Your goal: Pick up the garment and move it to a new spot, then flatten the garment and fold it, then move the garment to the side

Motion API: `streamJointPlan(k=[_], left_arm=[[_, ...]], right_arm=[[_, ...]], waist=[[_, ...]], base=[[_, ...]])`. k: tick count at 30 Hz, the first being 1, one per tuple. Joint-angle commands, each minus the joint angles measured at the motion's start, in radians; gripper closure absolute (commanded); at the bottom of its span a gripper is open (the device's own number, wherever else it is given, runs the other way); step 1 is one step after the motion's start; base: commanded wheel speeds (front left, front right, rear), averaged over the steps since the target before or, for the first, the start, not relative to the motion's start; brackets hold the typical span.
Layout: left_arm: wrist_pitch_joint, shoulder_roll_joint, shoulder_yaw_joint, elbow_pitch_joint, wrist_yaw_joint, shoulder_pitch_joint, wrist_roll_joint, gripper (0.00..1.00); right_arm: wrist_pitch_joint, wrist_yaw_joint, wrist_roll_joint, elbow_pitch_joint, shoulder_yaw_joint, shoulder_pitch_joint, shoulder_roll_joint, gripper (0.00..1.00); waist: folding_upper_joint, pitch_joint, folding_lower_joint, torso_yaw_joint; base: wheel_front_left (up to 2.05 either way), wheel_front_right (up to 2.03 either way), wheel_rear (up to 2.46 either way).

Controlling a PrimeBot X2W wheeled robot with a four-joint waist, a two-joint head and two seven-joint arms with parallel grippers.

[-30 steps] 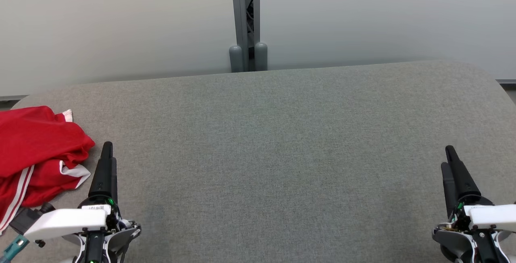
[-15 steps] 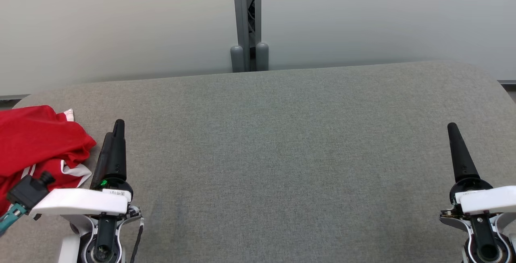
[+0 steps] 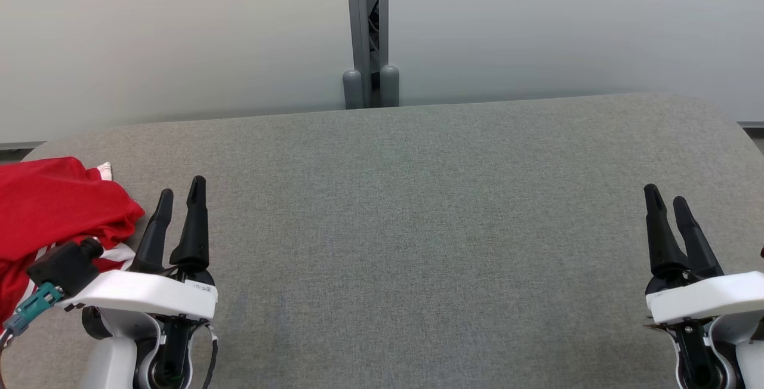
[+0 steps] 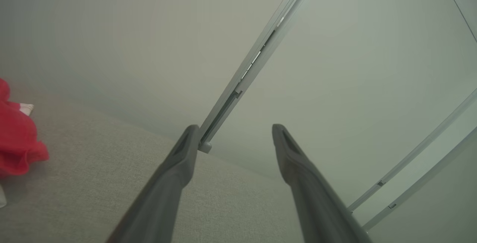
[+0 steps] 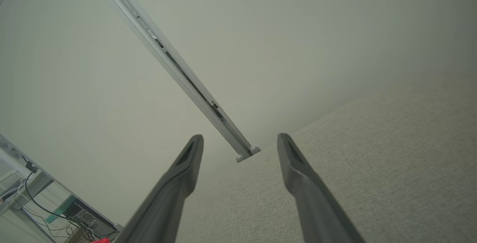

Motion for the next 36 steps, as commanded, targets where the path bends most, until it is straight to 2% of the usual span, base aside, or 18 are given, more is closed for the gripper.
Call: streamJointPlan(k=[1, 22, 36], left_arm=[[-0.011, 0.014, -0.007, -0.008, 0.007, -0.034, 0.037, 0.00], [-0.077, 0.057, -0.076, 0.036, 0.068, -0.010, 0.294, 0.00], [-0.116, 0.070, -0.121, 0.053, 0.084, 0.006, 0.410, 0.00]], right_arm=[[-0.013, 0.007, -0.038, -0.006, 0.006, -0.022, -0.005, 0.00], [-0.069, 0.007, -0.313, 0.032, 0.054, -0.005, 0.002, 0.00], [-0.079, 0.008, -0.443, 0.066, 0.027, 0.016, 0.022, 0.00]], waist=[[0.0000, 0.000, 0.0000, 0.000], [0.0000, 0.000, 0.0000, 0.002], [0.0000, 0.002, 0.0000, 0.006]], base=[[0.00, 0.00, 0.00], [0.00, 0.00, 0.00], [0.00, 0.00, 0.00]])
